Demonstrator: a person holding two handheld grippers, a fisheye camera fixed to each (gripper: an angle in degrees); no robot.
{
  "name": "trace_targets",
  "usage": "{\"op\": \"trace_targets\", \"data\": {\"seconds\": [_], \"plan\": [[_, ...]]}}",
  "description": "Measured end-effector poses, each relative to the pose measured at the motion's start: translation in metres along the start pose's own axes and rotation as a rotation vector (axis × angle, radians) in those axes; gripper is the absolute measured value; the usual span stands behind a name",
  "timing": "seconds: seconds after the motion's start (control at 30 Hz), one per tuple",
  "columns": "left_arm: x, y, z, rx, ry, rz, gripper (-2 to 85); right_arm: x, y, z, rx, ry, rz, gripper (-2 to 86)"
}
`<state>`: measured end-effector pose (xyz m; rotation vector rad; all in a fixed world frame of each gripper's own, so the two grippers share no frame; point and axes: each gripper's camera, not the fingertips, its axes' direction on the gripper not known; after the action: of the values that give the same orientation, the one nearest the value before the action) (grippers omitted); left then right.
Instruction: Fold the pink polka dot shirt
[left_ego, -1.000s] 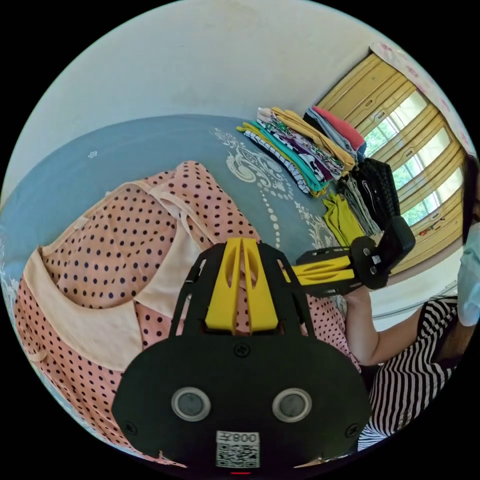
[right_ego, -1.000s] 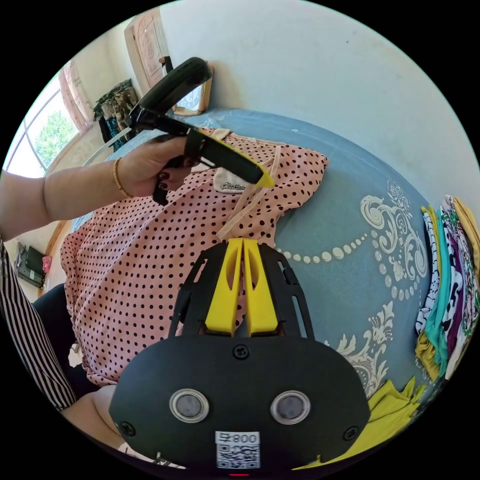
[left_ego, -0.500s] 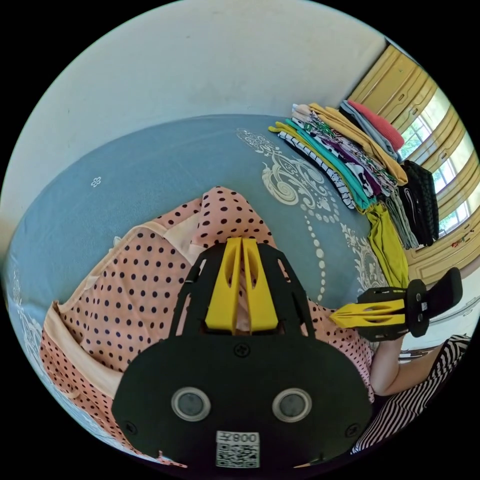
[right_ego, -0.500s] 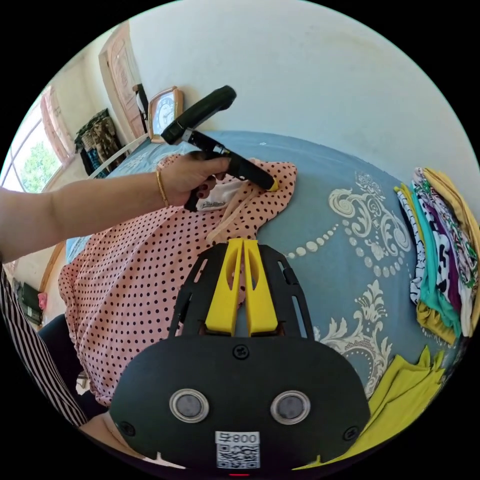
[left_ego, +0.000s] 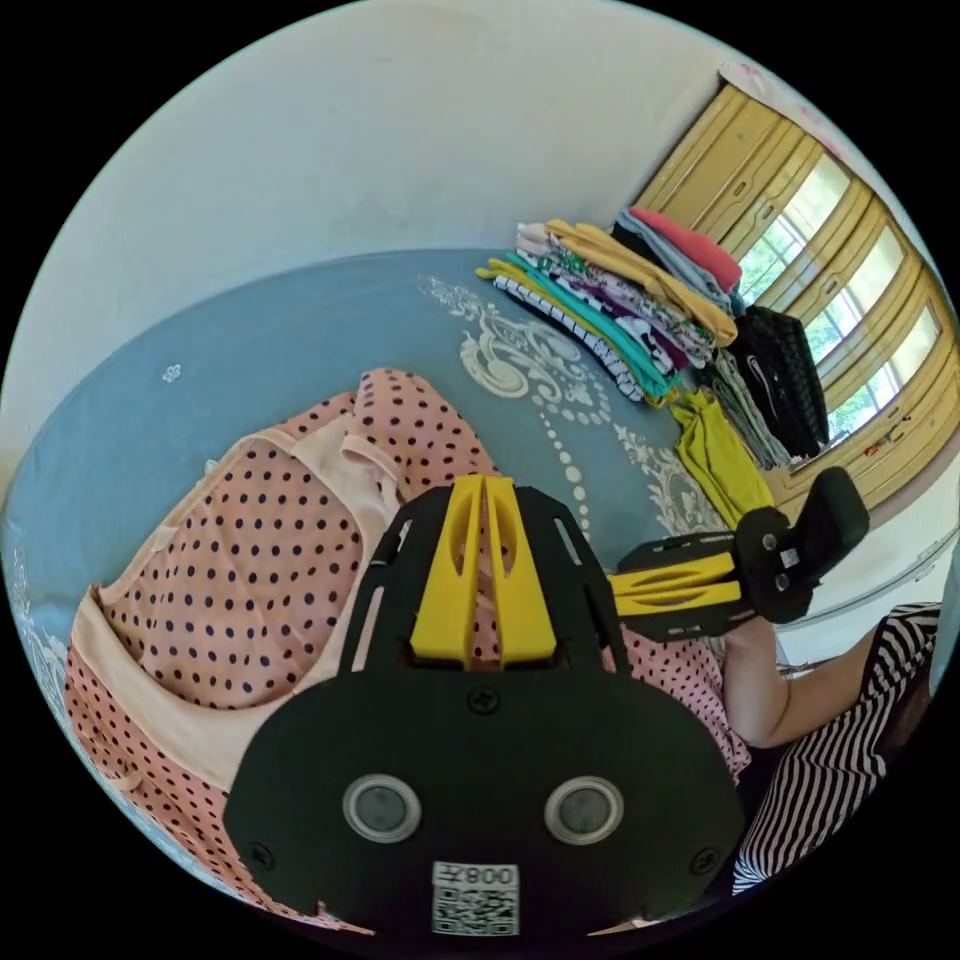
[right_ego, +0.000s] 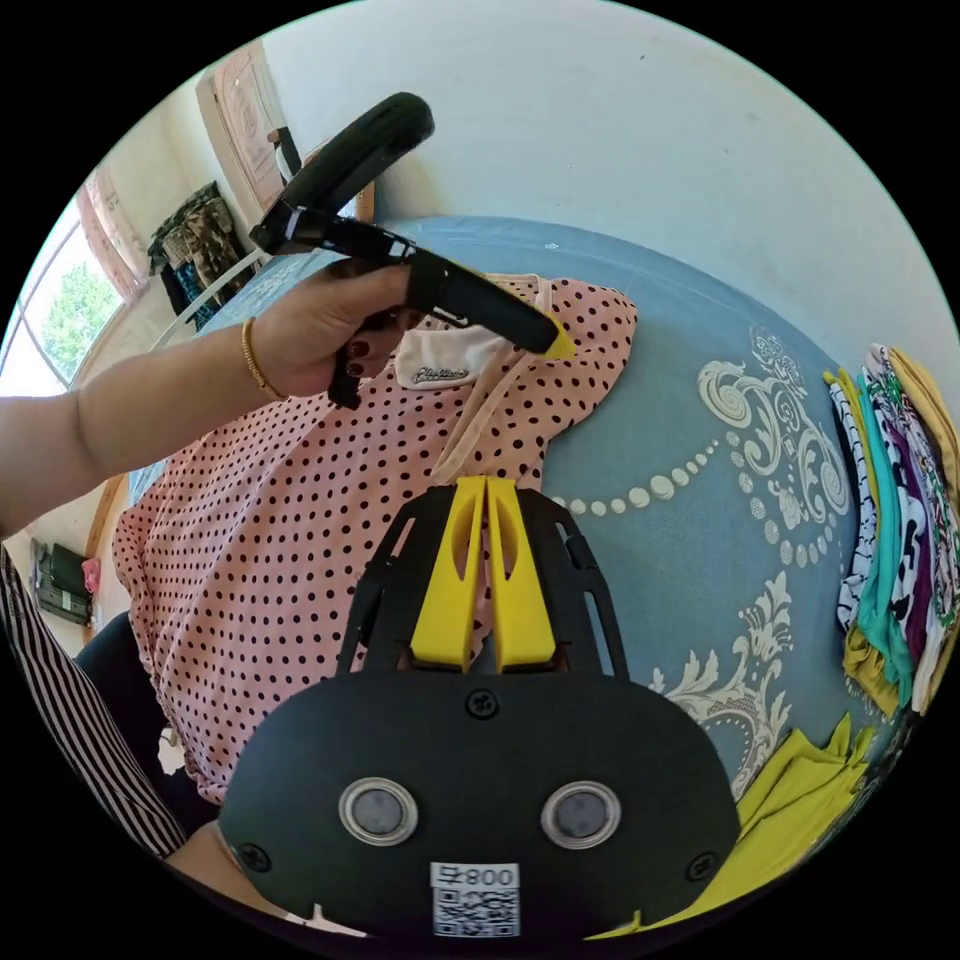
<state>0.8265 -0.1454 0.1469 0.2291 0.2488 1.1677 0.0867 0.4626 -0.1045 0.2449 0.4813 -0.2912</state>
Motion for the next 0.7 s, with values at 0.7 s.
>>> {"op": "trace_targets", "data": {"seconds": [0.7], "plan": [[-0.036,0.060,-0.058,0.123,-0.066,-0.083,0.2,0.023,0.007,-0.029,0.058,0.029,-0.002,0.1]]}}
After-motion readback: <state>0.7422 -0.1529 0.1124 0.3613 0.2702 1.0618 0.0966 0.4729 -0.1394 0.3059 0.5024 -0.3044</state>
